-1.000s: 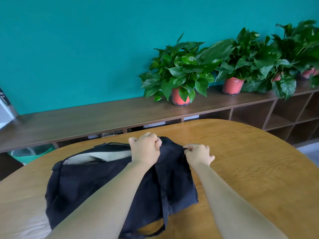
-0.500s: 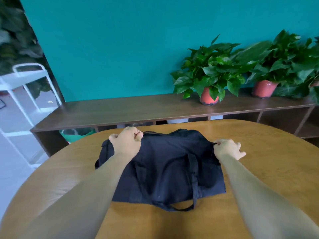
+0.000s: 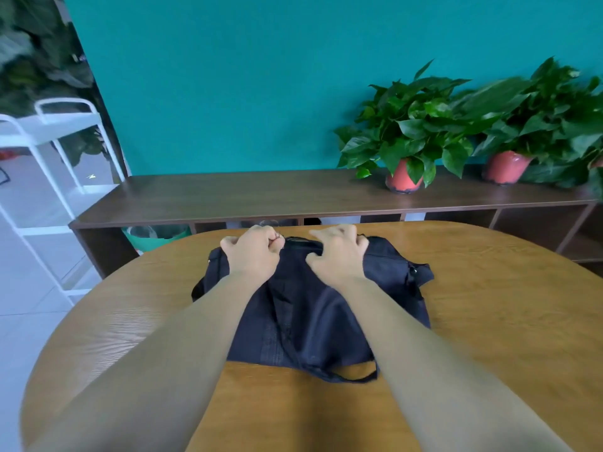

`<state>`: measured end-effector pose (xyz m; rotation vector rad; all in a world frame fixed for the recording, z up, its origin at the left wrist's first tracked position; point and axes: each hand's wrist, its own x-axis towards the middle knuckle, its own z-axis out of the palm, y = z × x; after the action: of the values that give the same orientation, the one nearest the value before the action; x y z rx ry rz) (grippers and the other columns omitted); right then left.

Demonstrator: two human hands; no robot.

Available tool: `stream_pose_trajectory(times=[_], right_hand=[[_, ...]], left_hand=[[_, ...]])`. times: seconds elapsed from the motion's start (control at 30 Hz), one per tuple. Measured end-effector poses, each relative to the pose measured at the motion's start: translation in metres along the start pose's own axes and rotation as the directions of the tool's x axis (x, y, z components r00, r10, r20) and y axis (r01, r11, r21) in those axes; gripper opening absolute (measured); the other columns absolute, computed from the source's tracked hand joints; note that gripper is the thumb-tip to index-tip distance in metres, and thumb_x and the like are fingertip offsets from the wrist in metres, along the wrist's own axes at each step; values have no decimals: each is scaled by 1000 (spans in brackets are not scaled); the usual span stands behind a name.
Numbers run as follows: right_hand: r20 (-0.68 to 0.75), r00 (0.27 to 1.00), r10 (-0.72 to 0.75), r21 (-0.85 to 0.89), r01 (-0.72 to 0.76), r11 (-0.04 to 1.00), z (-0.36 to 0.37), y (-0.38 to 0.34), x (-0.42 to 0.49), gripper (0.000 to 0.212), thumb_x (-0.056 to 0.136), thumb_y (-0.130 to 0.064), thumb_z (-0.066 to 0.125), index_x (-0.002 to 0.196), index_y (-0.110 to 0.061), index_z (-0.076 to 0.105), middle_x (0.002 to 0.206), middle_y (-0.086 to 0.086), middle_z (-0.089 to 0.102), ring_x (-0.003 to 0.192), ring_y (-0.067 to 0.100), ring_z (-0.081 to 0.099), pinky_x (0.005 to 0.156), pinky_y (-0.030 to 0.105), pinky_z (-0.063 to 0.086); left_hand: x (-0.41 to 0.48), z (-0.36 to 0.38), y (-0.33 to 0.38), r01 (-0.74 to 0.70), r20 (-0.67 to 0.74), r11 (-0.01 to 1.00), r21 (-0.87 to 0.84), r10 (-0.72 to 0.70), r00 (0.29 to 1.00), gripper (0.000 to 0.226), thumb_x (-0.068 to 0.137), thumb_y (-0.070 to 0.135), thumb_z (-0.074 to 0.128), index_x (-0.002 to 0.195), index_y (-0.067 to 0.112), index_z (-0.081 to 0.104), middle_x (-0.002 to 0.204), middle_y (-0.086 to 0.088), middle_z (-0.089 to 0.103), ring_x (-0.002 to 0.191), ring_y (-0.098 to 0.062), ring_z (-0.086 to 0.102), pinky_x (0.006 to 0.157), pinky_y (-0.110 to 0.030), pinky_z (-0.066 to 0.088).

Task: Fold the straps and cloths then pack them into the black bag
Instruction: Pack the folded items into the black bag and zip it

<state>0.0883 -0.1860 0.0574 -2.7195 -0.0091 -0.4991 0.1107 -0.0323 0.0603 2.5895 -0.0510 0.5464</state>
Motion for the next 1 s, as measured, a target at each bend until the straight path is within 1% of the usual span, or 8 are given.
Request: stream_pose_trajectory(times=[0.13,0.23,0.33,0.5,0.63,0.73,0.9,1.0], right_hand=[[20,997,-81,-218,83,972,16,-19,2,22,89,-19,48,98,-24,68,98,-6,62,113,24,35,88,40,20],[-28,998,-58,-256,49,966,17,-16,3,22,88,-16,49,88,-25,68,90,-9,61,108,22,35,83,38,15],[-40,999,-33,-275,21,961,18,-14,2,20,86,-14,50,81,-25,67,86,-8,60,108,23,36,81,37,15],[15,999,-51,-242,53,969,17,-14,-1,27,89,-17,48,106,-25,68,105,-5,62,114,22,34,89,37,22],[29,999,-17,-155,21,988,-5,8,-6,51,80,-16,53,131,-22,52,128,1,53,123,24,31,96,38,24],[51,995,81,-211,-69,975,-23,35,-8,61,77,-18,55,136,-20,43,132,2,50,125,25,31,97,39,27],[213,969,123,-304,-54,951,-31,67,-5,66,79,-22,57,140,-19,33,139,2,44,133,25,25,101,39,26],[244,965,94,-373,4,928,-22,78,0,57,84,-22,56,139,-18,39,140,1,45,138,23,21,104,38,24]], left_hand=[[-1,-6,-8,-18,1,999,28,18,1000,24,93,13,47,74,21,60,80,6,58,82,-22,51,83,-36,22],[0,-18,-26,53,-23,998,31,-53,998,25,94,13,43,79,20,62,84,10,55,80,-18,45,97,-39,25],[1,-32,-45,125,-45,990,67,-122,992,23,89,10,43,74,21,56,87,8,55,77,-18,42,97,-40,24],[-1,-42,-54,125,-35,976,178,-121,992,17,88,11,47,81,22,57,94,2,58,78,-20,42,92,-41,26],[-6,-38,-40,-50,80,977,209,34,996,44,88,21,48,131,29,51,134,4,49,123,-19,42,107,-47,16],[-9,-36,-17,-233,265,950,208,175,948,57,84,25,52,140,30,42,151,7,34,138,-15,29,111,-51,8],[-2,-29,0,-364,511,880,305,172,843,66,82,19,55,145,28,36,154,6,29,142,-14,22,114,-53,-2],[9,-22,-1,-345,478,860,375,139,867,40,87,18,54,125,30,53,127,8,54,126,-16,41,114,-50,1]])
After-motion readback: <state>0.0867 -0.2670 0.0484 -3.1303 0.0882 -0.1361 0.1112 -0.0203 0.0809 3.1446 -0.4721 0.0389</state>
